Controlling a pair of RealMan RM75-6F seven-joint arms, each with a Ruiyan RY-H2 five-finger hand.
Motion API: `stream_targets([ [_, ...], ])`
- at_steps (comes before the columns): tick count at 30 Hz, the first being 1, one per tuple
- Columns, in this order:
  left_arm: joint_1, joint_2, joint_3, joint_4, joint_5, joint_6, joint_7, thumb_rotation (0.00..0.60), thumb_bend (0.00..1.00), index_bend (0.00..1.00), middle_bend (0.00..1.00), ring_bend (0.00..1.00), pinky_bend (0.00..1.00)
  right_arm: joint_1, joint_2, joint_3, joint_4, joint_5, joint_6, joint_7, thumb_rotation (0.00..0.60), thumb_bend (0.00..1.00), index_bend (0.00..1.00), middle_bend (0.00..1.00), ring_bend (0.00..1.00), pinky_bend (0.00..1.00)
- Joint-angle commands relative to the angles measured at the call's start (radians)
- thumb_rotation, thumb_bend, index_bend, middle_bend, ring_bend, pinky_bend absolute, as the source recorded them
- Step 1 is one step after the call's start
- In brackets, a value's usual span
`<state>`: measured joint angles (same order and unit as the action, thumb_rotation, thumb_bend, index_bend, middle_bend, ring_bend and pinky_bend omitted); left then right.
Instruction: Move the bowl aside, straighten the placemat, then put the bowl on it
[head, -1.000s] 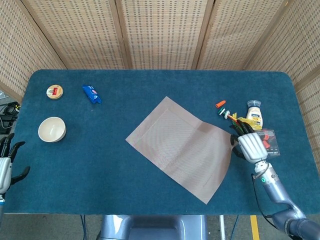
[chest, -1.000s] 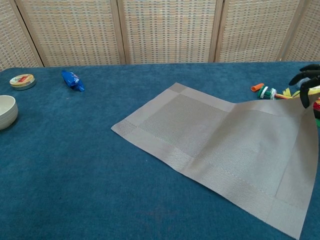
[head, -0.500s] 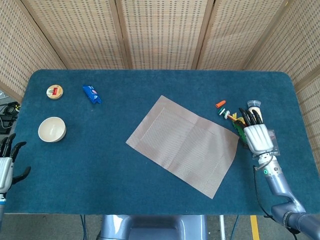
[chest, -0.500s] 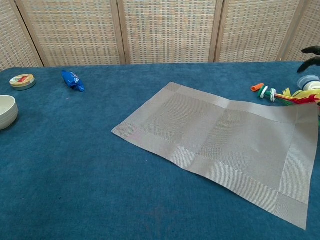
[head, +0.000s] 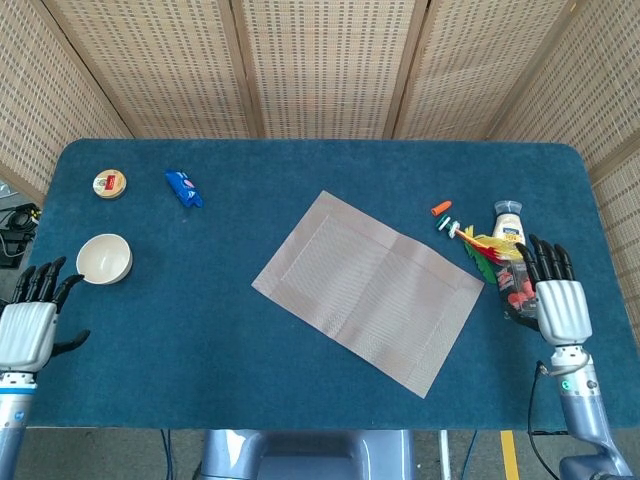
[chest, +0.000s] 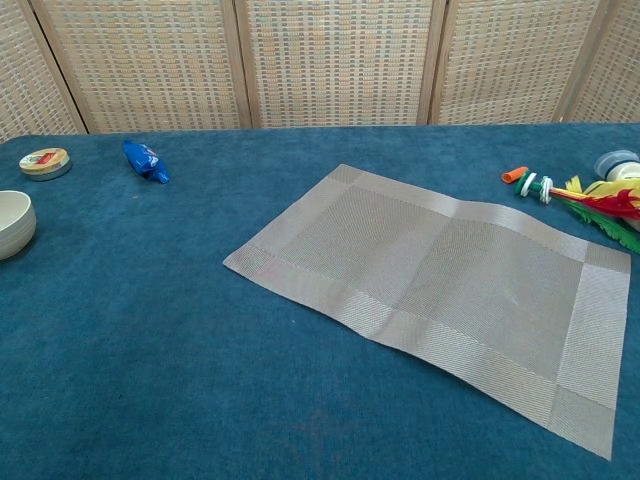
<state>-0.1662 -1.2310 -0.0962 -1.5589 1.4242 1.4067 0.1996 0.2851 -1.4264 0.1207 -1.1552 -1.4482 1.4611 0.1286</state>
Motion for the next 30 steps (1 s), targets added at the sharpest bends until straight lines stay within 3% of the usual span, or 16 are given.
stream_targets([
  [1,-0.044,-0.005,-0.022,-0.011,0.0,-0.041,0.044,0.6,0.13,0.18,0.0,0.0,0.0,-0.04,0.023,-0.006,-0.044,-0.024,0.062,0.024,0.6,0.28,0.1,0.0,0.0,0.0],
  [11,-0.243,-0.101,-0.095,-0.005,-0.055,-0.243,0.17,0.6,0.13,0.17,0.0,0.0,0.0,-0.072,0.035,0.0,-0.052,-0.06,0.13,0.086,0.6,0.27,0.1,0.0,0.0,0.0],
  [19,-0.415,-0.253,-0.127,0.139,-0.142,-0.423,0.266,0.6,0.13,0.16,0.0,0.0,0.0,-0.078,0.043,0.013,-0.056,-0.056,0.127,0.127,0.6,0.27,0.1,0.0,0.0,0.0],
  [30,-0.556,-0.39,-0.136,0.323,-0.2,-0.525,0.334,0.6,0.14,0.16,0.0,0.0,0.0,-0.082,0.049,0.023,-0.057,-0.056,0.124,0.154,0.6,0.27,0.1,0.0,0.0,0.0],
])
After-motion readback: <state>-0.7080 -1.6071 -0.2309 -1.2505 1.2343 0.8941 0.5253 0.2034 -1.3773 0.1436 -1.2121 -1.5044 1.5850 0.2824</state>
